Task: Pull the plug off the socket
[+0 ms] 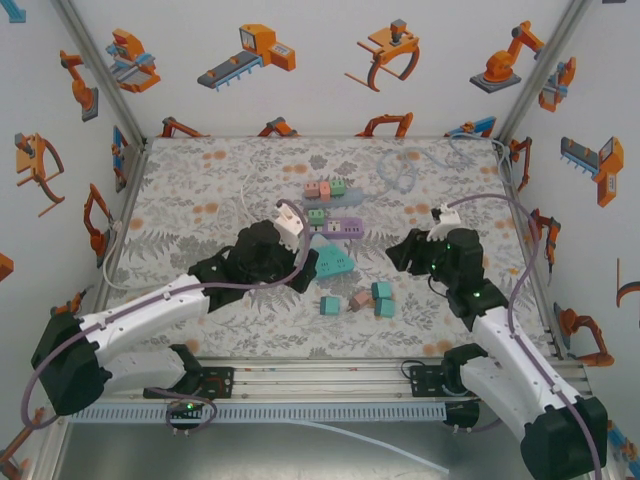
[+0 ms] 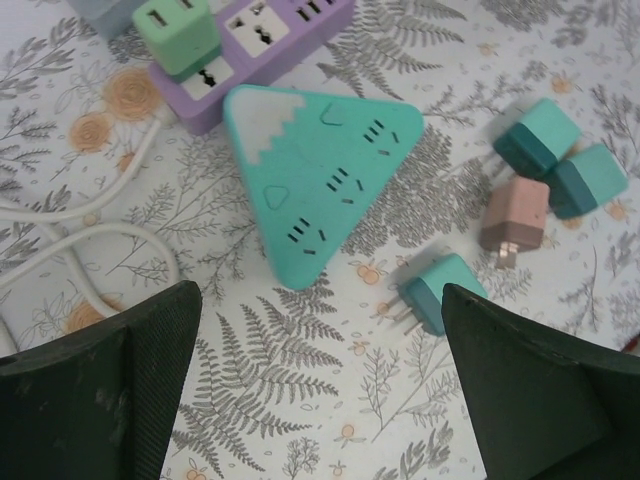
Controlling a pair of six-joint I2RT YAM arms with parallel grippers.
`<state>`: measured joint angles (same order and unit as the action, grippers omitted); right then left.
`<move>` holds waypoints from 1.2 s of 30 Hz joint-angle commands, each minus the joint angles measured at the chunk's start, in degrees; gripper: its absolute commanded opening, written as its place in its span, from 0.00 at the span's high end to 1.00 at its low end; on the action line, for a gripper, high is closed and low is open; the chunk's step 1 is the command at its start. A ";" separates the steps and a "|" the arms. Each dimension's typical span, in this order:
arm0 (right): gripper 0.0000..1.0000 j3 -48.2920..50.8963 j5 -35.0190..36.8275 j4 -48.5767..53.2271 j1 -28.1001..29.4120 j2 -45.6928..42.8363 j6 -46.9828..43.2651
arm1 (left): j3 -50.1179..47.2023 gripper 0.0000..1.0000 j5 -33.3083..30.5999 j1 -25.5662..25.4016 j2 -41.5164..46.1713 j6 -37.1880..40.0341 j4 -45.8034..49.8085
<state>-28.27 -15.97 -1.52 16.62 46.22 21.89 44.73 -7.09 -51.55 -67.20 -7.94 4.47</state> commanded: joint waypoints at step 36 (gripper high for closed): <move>0.44 -61.35 -22.05 23.18 13.61 68.72 -78.34 | 12.43 0.03 14.05 26.97 -26.99 -20.71 -13.32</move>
<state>-86.50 -38.76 18.39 29.85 113.21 -55.53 55.40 6.15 -24.71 -93.03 -29.71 -9.54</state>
